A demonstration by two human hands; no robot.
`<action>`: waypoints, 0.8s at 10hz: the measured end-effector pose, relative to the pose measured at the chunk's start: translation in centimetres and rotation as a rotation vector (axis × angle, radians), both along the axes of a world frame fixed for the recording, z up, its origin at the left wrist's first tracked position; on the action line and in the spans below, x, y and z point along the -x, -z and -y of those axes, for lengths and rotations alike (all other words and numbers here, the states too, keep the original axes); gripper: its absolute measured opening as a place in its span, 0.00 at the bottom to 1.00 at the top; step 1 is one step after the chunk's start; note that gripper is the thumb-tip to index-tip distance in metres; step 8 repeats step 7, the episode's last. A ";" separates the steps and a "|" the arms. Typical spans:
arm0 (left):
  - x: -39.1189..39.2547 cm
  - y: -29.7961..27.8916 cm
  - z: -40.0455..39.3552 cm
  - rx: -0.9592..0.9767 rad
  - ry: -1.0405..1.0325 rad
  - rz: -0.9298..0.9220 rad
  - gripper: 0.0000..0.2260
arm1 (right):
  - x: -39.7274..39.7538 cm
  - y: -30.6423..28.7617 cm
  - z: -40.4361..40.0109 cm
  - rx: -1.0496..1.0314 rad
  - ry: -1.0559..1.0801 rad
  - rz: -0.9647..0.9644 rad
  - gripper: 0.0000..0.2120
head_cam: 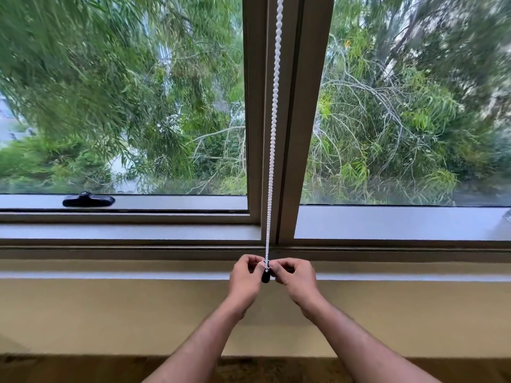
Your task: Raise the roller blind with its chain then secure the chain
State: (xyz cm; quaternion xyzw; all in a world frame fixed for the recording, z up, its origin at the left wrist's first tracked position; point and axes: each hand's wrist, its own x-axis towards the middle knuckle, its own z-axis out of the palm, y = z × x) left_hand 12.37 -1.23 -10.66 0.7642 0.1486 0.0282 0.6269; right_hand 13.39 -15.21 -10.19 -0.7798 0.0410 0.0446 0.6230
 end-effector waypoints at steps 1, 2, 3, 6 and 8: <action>0.1 -0.2 -0.1 0.003 0.009 -0.006 0.03 | 0.1 -0.2 -0.1 0.008 0.013 -0.007 0.05; 0.1 -0.3 -0.1 -0.003 0.016 -0.006 0.02 | 0.2 -0.2 -0.1 0.005 0.030 -0.005 0.04; 0.2 -0.6 0.0 0.005 0.024 -0.001 0.02 | 0.3 -0.3 -0.1 -0.004 0.049 -0.003 0.04; 1.3 -1.4 -0.8 -0.002 0.043 -0.035 0.04 | 1.0 -0.2 -0.4 -0.041 0.089 -0.007 0.06; 1.7 -1.3 -1.3 -0.023 0.062 -0.030 0.04 | 1.4 -0.1 -0.7 -0.054 0.100 -0.014 0.07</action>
